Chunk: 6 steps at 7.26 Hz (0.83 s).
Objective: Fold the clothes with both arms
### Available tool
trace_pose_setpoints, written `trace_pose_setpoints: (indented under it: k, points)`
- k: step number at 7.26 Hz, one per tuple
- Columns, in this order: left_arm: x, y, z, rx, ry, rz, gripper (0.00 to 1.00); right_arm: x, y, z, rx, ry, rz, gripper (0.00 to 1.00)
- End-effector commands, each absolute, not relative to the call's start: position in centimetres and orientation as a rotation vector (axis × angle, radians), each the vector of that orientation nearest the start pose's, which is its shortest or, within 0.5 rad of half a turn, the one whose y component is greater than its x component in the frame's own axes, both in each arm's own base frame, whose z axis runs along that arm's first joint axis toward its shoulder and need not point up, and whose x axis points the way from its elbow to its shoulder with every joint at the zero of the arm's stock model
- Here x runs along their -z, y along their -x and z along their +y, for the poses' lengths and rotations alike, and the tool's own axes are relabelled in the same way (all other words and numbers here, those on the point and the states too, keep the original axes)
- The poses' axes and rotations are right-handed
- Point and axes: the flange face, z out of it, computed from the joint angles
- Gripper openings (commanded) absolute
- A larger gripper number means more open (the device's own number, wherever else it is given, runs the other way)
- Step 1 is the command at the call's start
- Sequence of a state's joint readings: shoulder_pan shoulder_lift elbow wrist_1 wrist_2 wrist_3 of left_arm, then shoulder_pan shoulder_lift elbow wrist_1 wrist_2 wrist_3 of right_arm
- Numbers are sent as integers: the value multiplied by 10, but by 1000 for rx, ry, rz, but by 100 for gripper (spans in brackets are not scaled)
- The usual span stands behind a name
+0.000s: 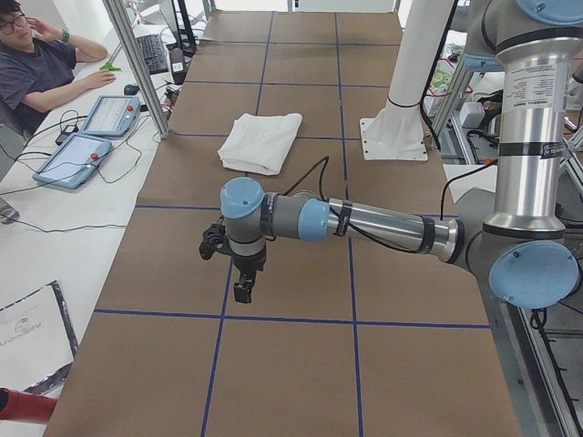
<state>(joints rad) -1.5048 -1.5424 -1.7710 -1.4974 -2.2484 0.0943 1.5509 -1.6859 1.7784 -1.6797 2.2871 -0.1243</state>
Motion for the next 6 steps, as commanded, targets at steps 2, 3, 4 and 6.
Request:
trace_pose_setpoints:
  k: [2, 3, 4, 6]
  points:
    - [-585, 40, -484, -189, -111, 677, 100, -625, -59, -441, 132, -21, -717, 100]
    - [-583, 40, -486, -187, -113, 666, 100, -622, -59, -442, 134, -27, -716, 100]
    - [-582, 40, -486, -187, -115, 668, 100, -622, -59, -442, 133, -28, -716, 100]
    - [-580, 40, -486, -189, -119, 666, 100, -621, -59, -443, 124, -27, -719, 100]
